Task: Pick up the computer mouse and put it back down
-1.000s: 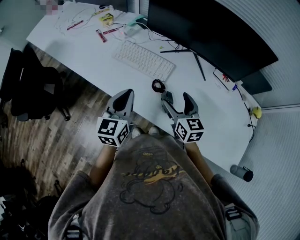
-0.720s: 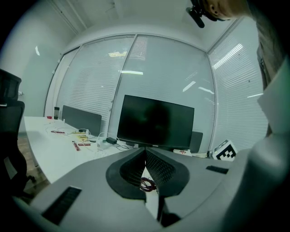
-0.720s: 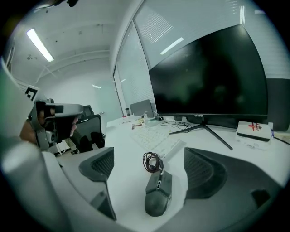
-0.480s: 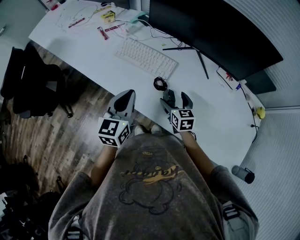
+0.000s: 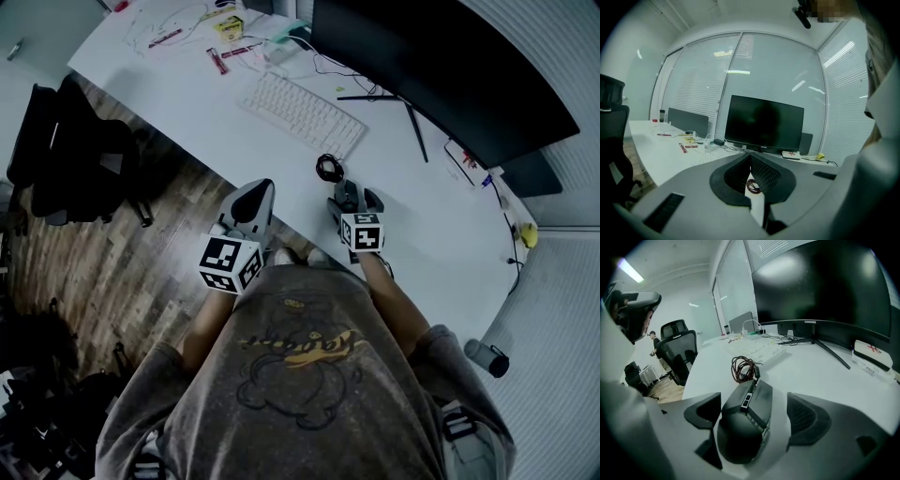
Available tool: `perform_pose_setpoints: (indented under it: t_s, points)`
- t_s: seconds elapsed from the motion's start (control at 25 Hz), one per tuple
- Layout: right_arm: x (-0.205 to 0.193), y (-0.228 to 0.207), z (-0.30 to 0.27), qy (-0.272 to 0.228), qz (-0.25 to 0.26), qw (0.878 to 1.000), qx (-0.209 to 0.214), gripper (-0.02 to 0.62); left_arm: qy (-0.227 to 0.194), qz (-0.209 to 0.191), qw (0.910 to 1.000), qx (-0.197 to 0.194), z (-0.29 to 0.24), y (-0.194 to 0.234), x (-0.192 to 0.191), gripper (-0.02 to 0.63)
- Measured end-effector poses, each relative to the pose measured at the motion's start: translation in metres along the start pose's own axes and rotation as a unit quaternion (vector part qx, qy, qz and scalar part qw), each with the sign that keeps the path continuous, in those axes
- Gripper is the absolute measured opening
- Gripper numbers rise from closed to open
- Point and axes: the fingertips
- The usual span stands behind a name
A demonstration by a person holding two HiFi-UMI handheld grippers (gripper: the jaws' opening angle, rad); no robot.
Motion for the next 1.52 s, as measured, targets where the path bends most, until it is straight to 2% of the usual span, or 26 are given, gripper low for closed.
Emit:
perform_pose_setpoints:
  t_s: [0.52,0.72,1.0,1.24,1.52]
  points:
    - [-0.009,0.001,-0.012,0.027,0.039,0.998,-0.027,0.384,0.001,0.007,0.9999,0.009,-0.003,0.003,-0.002,0.018]
    - [-0.009,0.006,-0.012,0.029,0.047,0.998,-0.022,0.336,-0.002,0.010,0.9998,0.014,0.000,0.006,-0.002,0.018]
    - [-0.007,0.005,-0.010,0.034,0.052,0.998,-0.018,0.321,-0.005,0.014,0.9997,0.017,0.000,0.009,-0.002,0.018]
    - [0.010,0.003,0.001,0.012,0.048,0.999,-0.009,0.318,-0.006,0.017,0.9997,0.015,0.001,0.011,-0.003,0.018]
    - [0.049,0.014,0.024,-0.037,0.068,0.997,0.011,0.316,-0.008,0.022,0.9997,0.008,-0.002,0.010,-0.003,0.018]
Point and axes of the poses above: the fingertips, and each gripper's own axes: z backward along the fingers, y to its left, x out of its top, and after that the axes turned 7 degrees about -x, right-handed
